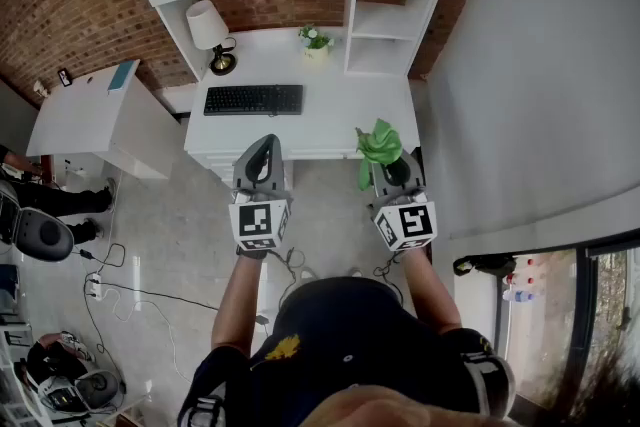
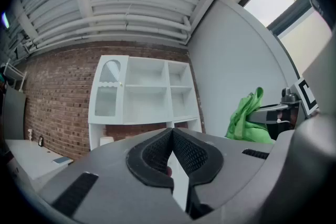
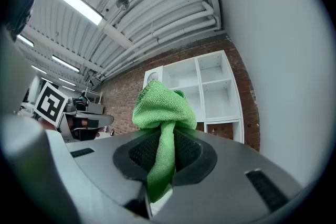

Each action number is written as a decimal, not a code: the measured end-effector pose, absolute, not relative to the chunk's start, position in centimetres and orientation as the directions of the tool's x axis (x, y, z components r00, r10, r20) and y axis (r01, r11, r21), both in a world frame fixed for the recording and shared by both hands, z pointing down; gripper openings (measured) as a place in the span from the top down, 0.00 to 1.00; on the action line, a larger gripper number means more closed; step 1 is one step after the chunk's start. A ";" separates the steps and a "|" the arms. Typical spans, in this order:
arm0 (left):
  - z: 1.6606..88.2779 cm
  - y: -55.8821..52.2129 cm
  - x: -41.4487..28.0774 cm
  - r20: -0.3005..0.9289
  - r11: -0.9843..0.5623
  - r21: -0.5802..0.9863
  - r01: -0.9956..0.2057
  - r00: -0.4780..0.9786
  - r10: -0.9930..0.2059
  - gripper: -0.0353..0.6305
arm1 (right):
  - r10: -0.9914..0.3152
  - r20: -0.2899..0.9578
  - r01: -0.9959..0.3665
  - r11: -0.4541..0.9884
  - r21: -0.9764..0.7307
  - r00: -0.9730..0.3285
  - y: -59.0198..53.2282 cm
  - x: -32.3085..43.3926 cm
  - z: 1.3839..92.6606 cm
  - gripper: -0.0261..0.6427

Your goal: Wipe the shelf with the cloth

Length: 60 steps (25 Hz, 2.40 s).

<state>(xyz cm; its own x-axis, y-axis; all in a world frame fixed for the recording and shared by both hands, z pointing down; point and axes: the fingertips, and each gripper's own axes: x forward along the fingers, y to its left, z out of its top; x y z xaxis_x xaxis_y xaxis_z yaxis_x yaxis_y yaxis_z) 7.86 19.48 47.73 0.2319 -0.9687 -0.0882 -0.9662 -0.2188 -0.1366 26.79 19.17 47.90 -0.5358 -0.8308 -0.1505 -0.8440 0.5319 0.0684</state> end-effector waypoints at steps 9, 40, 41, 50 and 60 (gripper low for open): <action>47.8 20.6 1.9 -0.063 -0.219 -0.161 -0.963 0.231 -0.971 0.92 | -0.832 -0.127 -0.842 0.536 0.068 -0.540 19.6 21.7 47.9 0.90; 42.6 -4.6 -4.7 -0.071 -0.167 -0.213 -0.963 0.185 -0.980 0.92 | -0.663 -0.218 -0.697 0.695 0.176 -0.716 -5.5 14.0 39.7 0.90; 41.6 -5.5 -4.7 -0.082 -0.165 -0.221 -0.961 0.187 -0.979 0.92 | -0.651 -0.220 -0.686 0.702 0.190 -0.727 -6.3 13.8 38.5 0.90; 35.8 -13.1 -6.7 -0.149 -0.180 -0.281 -0.943 0.228 -0.962 0.92 | -0.542 -0.197 -0.576 0.778 0.251 -0.817 -13.5 9.3 27.0 0.90; 28.2 -19.4 -10.9 -0.235 -0.264 -0.368 -0.892 0.364 -0.901 0.92 | -0.531 -0.215 -0.573 0.763 0.298 -0.820 -23.2 -0.1 9.5 0.90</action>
<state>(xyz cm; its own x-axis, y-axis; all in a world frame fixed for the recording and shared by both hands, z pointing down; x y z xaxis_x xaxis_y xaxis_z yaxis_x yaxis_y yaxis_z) -10.86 -19.43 28.15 0.3639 -0.9012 -0.2355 -0.8917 -0.2640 -0.3678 -0.09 -23.22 9.50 -0.8196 -0.5312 -0.2145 -0.5729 0.7634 0.2984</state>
